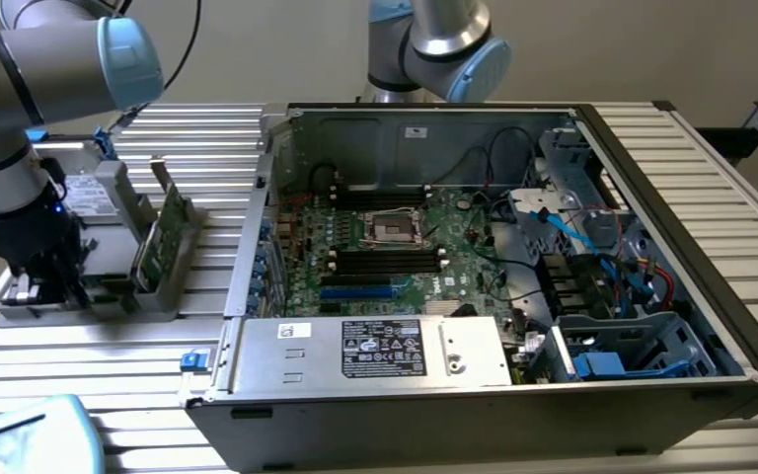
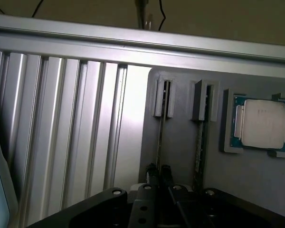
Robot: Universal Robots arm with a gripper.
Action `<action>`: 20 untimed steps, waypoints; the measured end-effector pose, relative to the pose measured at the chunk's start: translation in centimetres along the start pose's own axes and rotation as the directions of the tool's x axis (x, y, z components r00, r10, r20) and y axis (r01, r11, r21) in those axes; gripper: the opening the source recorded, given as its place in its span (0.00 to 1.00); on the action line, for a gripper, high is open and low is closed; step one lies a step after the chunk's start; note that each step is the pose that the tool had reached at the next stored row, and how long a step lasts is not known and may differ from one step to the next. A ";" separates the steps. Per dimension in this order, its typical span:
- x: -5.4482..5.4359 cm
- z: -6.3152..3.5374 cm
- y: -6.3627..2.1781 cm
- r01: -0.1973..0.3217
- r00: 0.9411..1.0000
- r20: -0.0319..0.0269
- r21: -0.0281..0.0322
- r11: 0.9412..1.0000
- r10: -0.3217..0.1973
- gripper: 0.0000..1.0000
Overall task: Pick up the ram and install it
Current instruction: 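Pick up the ram and move it above insertion slot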
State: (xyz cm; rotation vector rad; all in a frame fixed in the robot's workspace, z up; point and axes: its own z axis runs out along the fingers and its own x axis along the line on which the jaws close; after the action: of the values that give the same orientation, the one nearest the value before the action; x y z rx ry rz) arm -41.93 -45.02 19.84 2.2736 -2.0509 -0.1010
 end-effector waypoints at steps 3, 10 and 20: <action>0.0 -0.36 0.04 0.000 1.000 0.001 0.000 1.000 0.000 0.14; 0.0 -2.30 0.24 0.000 1.000 0.006 0.001 1.000 0.000 0.14; 0.1 -6.48 0.36 0.000 1.000 0.009 -0.001 1.000 0.000 0.14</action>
State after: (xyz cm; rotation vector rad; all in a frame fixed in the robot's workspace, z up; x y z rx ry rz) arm -41.62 -45.08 26.32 2.2764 -2.0543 -0.1124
